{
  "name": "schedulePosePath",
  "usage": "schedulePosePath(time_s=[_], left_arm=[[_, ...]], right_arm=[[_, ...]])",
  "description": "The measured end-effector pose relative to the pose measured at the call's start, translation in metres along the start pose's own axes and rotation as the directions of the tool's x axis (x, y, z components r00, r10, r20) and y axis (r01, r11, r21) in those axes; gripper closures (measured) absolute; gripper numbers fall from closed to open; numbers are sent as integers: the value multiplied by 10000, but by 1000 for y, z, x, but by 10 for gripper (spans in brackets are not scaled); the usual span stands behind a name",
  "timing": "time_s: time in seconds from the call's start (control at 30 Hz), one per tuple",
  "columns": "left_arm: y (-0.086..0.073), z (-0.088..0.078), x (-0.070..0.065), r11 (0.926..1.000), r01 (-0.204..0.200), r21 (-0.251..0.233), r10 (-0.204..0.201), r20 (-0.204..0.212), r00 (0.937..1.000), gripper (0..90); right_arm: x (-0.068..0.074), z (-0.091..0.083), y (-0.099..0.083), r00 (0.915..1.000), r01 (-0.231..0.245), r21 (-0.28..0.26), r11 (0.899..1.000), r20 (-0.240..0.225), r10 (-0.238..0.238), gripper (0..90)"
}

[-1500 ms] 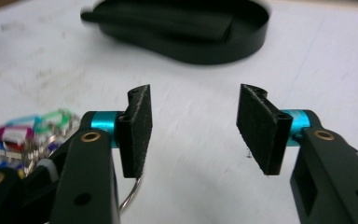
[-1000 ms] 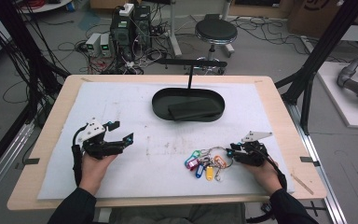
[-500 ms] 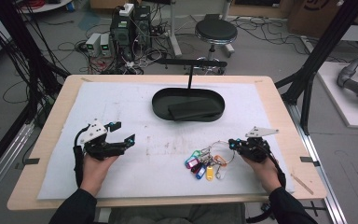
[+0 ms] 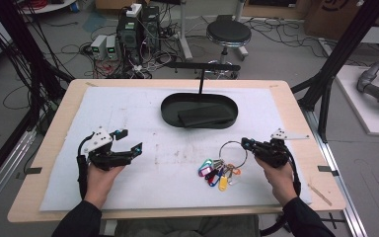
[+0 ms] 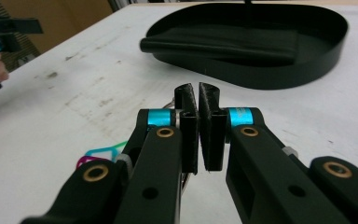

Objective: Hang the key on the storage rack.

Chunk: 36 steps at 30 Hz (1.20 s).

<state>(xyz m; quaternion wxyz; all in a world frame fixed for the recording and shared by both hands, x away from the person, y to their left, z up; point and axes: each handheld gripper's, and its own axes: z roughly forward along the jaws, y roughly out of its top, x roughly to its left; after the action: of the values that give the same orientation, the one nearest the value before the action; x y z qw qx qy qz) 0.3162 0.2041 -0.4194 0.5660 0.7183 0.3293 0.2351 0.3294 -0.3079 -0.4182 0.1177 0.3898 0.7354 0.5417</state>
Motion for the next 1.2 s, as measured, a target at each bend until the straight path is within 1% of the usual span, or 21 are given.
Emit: schedulePosePath(time_s=[0.17,0.23,0.27,0.37,0.4,0.5,0.57,0.6,0.63,0.7,0.73,0.77,0.8,0.83,0.87,0.9,0.93,1.0,1.03,1.13,1.2], left_arm=[[0,0,-1,10000,4,-22,-4,55,10000,236],[1,0,-2,10000,-61,-46,61,60,10000,236],[1,0,-3,10000,-81,-45,81,62,9999,236],[1,2,-4,10000,-62,-28,62,93,9999,236],[1,2,-4,10000,-76,0,76,127,9999,237],[1,3,-6,10000,-73,24,73,179,9998,236],[1,3,-6,10000,-93,10,93,205,9997,236],[1,3,-7,9999,-122,24,121,205,9997,236],[1,3,-7,9999,-117,33,116,209,9997,236],[1,4,-6,10000,-91,37,91,244,9997,236],[1,4,-6,9999,-99,62,98,247,9996,237],[0,4,-5,9999,-88,63,86,233,9997,237],[0,4,-5,9999,-80,69,78,243,9997,237],[0,5,-5,10000,-66,64,65,232,9997,237],[0,5,-5,10000,-58,71,56,259,9996,237],[0,5,-5,9999,-67,108,64,278,9996,236],[-1,6,-5,9999,-66,138,62,298,9995,236],[-1,7,-5,9998,-103,183,96,343,9994,237],[-2,7,-6,9997,-98,213,90,366,9993,237],[-2,8,-7,9995,-154,258,143,416,9990,237],[-3,8,-7,9996,-132,268,121,427,9990,237]], right_arm=[[10,5,0,9993,219,221,9995,-300,-212,873],[14,6,0,9987,252,300,9992,-448,-238,874],[16,7,-1,9985,326,322,9989,-443,-312,900],[21,9,0,9973,530,317,9981,-521,-513,900],[23,10,0,9969,628,351,9974,-497,-610,900],[24,12,0,9970,658,478,9967,-433,-638,900],[22,11,0,9975,667,508,9965,-263,-654,890],[20,10,-1,9976,696,545,9961,-80,-693,877],[18,10,-1,9970,756,712,9946,136,-767,860],[14,12,-5,9946,797,1236,9891,567,-873,806],[12,13,-7,9932,775,1475,9860,753,-893,798],[9,15,-10,9903,793,1948,9776,965,-995,780],[7,18,-13,9871,772,2271,9708,1195,-1064,761],[5,20,-15,9882,662,2542,9649,1175,-987,747],[4,23,-17,9909,593,2774,9589,1001,-902,737],[4,24,-18,9904,619,2953,9534,1004,-953,732],[6,27,-20,9867,800,3233,9429,1087,-1210,727],[8,31,-22,9860,971,3547,9299,929,-1384,719],[10,34,-24,9823,1192,3707,9211,910,-1638,707],[15,36,-26,9684,1775,3765,9092,977,-2295,713],[15,36,-26,9682,1865,3737,9086,869,-2345,753]])
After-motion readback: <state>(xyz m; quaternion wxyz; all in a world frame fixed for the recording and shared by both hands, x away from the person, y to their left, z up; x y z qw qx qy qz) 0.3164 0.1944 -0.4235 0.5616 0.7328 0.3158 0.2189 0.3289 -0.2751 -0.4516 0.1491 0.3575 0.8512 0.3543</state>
